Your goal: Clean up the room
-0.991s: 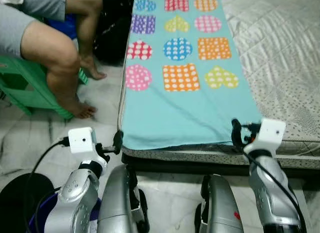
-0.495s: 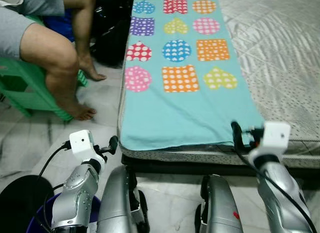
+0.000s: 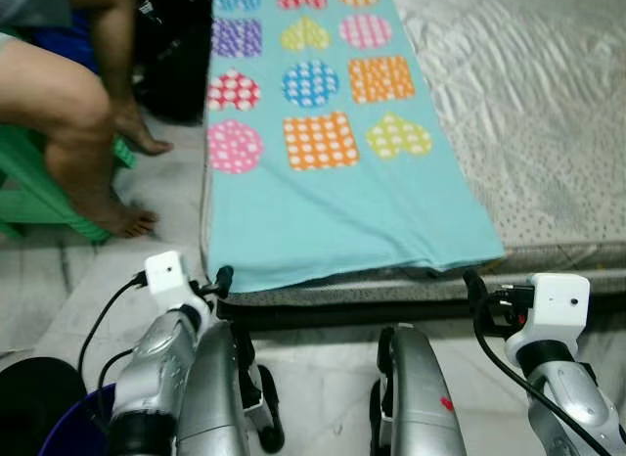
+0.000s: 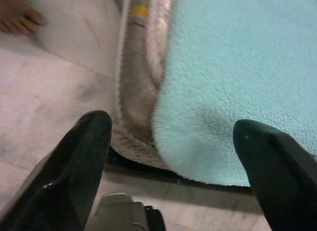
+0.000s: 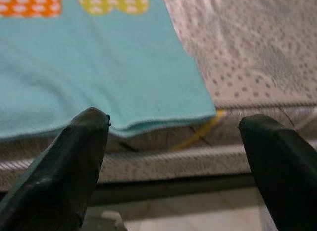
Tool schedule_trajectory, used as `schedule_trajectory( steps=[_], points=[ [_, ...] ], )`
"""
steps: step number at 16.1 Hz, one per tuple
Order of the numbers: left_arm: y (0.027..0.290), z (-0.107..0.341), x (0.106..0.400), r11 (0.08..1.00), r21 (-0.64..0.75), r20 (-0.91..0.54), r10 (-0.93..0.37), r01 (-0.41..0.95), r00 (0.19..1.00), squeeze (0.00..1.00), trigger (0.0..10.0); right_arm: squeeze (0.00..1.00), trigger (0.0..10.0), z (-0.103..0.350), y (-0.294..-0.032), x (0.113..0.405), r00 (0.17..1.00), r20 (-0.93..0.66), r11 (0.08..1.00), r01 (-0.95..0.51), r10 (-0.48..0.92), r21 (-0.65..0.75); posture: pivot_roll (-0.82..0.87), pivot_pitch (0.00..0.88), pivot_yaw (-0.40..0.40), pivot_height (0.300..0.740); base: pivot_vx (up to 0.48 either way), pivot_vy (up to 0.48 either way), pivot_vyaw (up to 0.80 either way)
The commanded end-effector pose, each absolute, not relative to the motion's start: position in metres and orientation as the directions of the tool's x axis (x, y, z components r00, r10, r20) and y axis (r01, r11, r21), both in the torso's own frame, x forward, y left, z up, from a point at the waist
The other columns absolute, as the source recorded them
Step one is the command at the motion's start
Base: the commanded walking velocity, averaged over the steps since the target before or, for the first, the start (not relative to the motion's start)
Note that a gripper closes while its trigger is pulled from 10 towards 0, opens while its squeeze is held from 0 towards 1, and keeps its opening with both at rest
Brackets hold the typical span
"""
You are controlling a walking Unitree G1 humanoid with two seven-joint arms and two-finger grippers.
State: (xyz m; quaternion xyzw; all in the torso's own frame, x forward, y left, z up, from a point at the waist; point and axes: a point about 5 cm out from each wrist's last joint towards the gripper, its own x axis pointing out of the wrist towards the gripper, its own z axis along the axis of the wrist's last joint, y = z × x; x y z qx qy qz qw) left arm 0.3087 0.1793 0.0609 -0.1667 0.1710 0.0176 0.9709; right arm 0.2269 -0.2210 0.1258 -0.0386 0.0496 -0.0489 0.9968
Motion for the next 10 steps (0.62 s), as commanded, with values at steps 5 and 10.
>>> schedule_trajectory(
  steps=[5, 10],
  points=[
    [0.174, 0.043, 0.321, 0.946, -0.323, -0.387, -0.104, -0.028, 0.916, 0.00, 0.0, 0.00, 10.0, 0.134, -0.232, 0.211, 0.982, -0.118, 0.984, 0.135, -0.149, -0.117, -0.20, 0.433, 0.063, 0.587, 0.000, 0.000, 0.00],
    [0.174, 0.039, 0.321, 0.944, -0.328, -0.375, -0.118, -0.013, 0.919, 0.00, 0.0, 0.00, 10.0, 0.136, -0.232, 0.214, 0.980, -0.116, 0.982, 0.148, -0.162, -0.121, -0.19, 0.427, 0.069, 0.587, 0.000, 0.000, 0.00]
  ],
)
